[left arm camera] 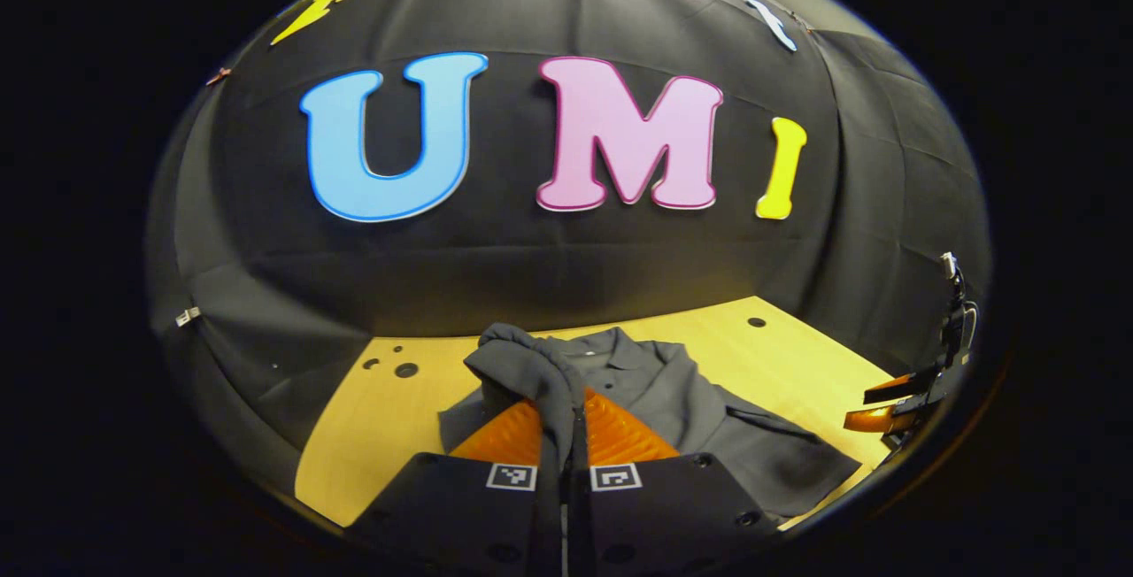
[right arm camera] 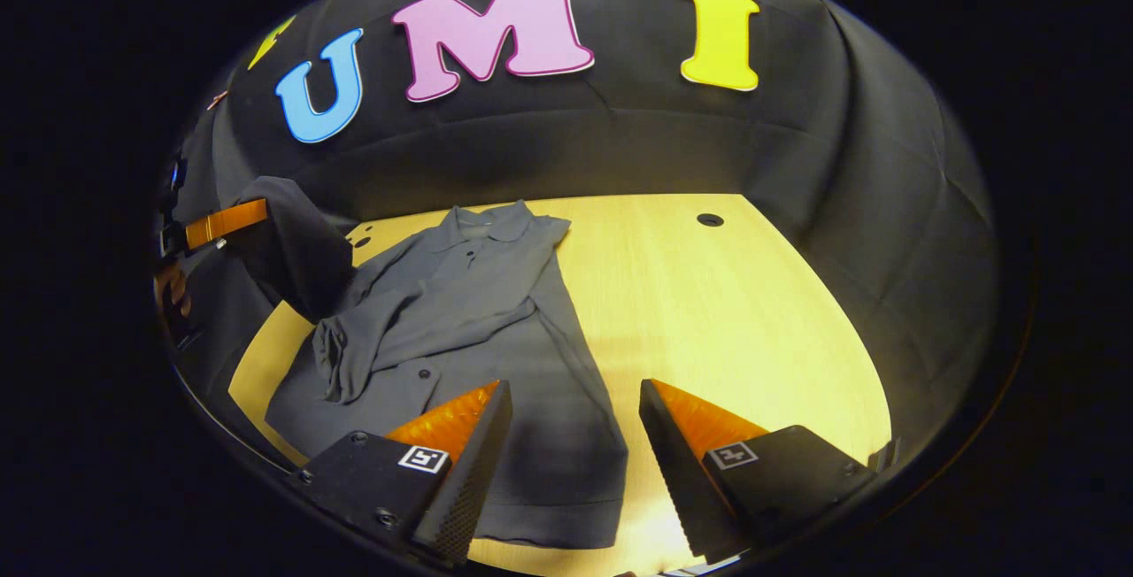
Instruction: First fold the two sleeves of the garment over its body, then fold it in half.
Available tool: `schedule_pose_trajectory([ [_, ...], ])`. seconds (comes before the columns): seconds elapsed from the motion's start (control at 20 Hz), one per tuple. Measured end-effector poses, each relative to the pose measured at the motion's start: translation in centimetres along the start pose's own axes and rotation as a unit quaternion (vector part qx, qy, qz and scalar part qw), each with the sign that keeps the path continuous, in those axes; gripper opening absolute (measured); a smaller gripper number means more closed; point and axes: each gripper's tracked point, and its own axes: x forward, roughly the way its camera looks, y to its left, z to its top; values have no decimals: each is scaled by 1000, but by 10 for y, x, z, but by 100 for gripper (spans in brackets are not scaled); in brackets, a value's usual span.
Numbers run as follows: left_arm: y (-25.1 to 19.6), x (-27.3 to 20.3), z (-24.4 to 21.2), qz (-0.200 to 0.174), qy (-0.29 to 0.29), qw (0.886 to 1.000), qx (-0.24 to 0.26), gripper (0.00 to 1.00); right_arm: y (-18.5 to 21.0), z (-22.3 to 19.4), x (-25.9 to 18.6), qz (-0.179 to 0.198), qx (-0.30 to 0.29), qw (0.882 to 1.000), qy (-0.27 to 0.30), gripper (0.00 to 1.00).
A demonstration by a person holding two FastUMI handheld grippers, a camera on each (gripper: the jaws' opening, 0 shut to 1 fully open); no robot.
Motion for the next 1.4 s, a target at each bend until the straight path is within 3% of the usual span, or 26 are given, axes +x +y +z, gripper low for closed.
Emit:
schedule_pose_trajectory([
  [0.35, -85, 36, -20, -59, 32, 998, -4, 8, -43, -8, 5, -14, 17, 1000, 15, 91],
  [0.6, -128, 62, -73, -79, 84, 993, -9, 8, -72, -15, 6, -25, 27, 999, 25, 91],
  [0.9, -161, 84, -134, -89, 138, 986, 23, 5, -95, -25, 10, -30, 28, 998, 45, 94],
  [1.2, -183, 93, -176, -98, 180, 978, 40, 11, -96, -35, 12, -21, 30, 998, 60, 94],
  [1.4, -199, 90, -182, -132, 183, 973, 42, 28, -91, -43, 10, -15, 30, 997, 68, 95],
])
